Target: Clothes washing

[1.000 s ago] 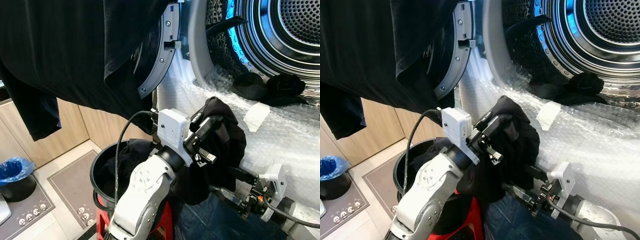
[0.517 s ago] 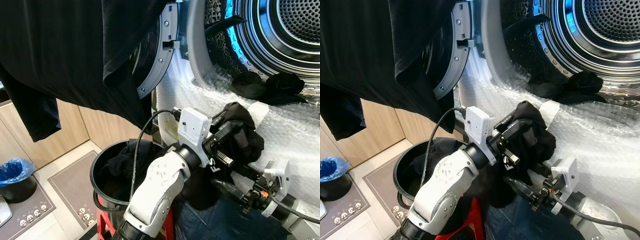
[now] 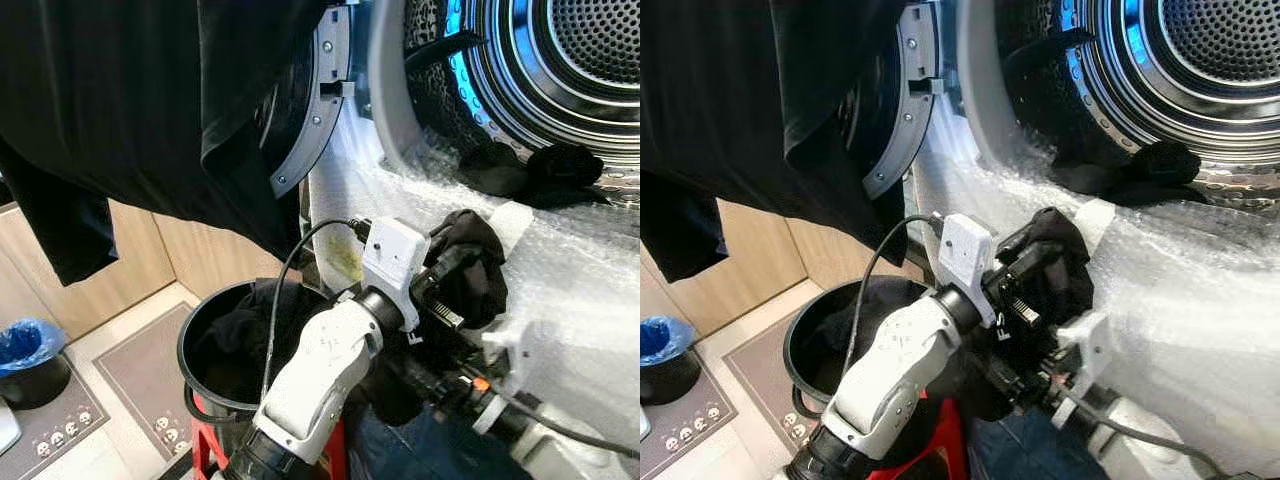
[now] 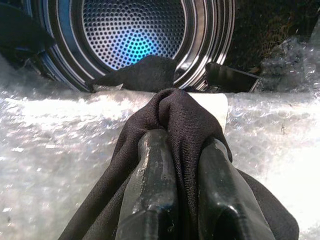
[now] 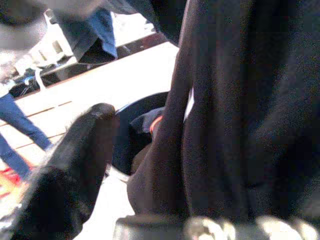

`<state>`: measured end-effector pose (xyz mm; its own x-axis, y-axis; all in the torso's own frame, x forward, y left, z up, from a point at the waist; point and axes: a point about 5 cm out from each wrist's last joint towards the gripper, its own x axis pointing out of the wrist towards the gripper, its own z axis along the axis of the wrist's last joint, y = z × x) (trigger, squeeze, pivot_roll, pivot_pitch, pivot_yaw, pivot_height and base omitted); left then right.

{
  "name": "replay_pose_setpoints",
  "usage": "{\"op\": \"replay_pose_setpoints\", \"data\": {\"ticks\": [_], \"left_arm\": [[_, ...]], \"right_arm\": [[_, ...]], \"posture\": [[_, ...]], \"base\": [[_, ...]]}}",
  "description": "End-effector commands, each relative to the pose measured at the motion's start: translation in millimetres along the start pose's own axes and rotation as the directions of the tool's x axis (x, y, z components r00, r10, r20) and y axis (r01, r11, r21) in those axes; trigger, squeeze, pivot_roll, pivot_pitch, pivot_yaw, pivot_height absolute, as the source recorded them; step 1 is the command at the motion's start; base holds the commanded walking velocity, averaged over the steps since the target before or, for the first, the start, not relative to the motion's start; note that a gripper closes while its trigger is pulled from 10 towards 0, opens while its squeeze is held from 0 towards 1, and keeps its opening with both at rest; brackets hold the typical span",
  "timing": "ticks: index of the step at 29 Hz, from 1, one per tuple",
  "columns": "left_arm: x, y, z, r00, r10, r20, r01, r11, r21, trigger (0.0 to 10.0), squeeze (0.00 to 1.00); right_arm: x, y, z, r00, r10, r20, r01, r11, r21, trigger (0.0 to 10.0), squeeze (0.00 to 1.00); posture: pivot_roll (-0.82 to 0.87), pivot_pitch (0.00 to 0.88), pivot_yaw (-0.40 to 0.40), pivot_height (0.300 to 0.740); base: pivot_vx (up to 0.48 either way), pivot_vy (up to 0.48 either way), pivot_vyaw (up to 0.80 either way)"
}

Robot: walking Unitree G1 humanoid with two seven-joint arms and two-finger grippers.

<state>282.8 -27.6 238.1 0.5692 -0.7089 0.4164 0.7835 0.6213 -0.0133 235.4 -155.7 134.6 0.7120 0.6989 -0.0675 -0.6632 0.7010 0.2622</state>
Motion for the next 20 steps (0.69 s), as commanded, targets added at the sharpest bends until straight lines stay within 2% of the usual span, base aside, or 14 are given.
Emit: {"op": "replay_pose_setpoints", "data": {"ticks": [1,6,10,18,19,20], "left_arm": [[26.6,-28.9,32.7,0.984,-0.090,0.154,0.094,0.995,-0.020,10.0,0.00],[29.1,-34.3,35.0,0.980,-0.109,0.164,0.114,0.993,-0.023,10.0,0.00],[29.7,-36.0,34.5,0.980,-0.115,0.164,0.120,0.992,-0.023,10.0,0.00],[29.7,-36.0,34.5,0.980,-0.115,0.164,0.121,0.992,-0.023,10.0,0.00],[29.1,-39.5,33.6,0.978,-0.134,0.162,0.139,0.990,-0.021,10.0,0.00],[28.3,-42.0,33.1,0.976,-0.149,0.161,0.154,0.988,-0.023,10.0,0.00]], "right_arm": [[3.7,-0.9,-9.6,0.996,-0.058,-0.069,0.059,0.998,-0.001,10.0,0.00],[10.6,-2.3,-13.8,0.987,-0.129,-0.094,0.133,0.990,0.038,10.0,0.00],[19.0,-1.3,-11.3,0.981,-0.181,-0.073,0.186,0.980,0.063,10.0,0.00],[20.2,-0.6,-10.9,0.977,-0.197,-0.080,0.202,0.977,0.068,10.0,0.00],[22.9,-2.8,-1.8,0.981,-0.195,-0.005,0.193,0.970,0.146,9.1,0.00],[22.2,-5.5,2.6,0.980,-0.197,0.030,0.189,0.966,0.177,8.1,0.00]], "posture": [[-0.09,0.000,0.013,0.740],[-0.08,0.000,0.012,0.740],[-0.09,0.000,0.013,0.740],[-0.09,0.000,0.013,0.740],[-0.09,0.000,0.013,0.740],[-0.09,0.000,0.013,0.740]], "base": [[0.000,0.000,0.00],[0.000,0.000,0.00],[0.000,0.000,0.00],[0.000,0.000,0.00],[0.000,0.000,0.00],[0.000,0.000,0.00]]}}
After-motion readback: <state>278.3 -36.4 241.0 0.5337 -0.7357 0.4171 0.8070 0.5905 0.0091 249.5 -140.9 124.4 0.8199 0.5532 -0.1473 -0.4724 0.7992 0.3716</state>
